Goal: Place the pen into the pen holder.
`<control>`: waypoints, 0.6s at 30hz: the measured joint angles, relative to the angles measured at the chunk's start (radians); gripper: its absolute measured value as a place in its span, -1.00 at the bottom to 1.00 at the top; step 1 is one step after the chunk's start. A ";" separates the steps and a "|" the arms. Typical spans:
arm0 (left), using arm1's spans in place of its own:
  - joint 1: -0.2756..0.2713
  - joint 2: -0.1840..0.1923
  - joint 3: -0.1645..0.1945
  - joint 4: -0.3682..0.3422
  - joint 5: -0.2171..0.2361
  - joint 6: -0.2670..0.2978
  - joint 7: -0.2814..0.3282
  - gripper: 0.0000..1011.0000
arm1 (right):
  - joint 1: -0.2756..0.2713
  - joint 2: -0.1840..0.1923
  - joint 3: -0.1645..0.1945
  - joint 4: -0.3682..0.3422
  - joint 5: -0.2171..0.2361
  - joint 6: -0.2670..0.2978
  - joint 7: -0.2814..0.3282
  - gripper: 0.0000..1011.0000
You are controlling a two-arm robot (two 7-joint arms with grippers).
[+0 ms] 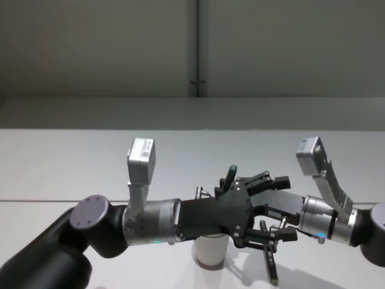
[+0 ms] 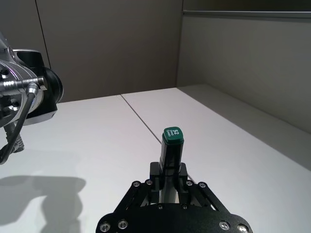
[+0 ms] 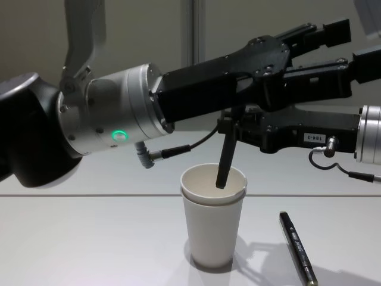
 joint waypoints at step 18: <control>0.000 0.000 0.000 0.000 0.000 0.000 0.000 0.98 | -0.002 -0.005 -0.002 0.004 -0.009 -0.002 -0.005 -0.43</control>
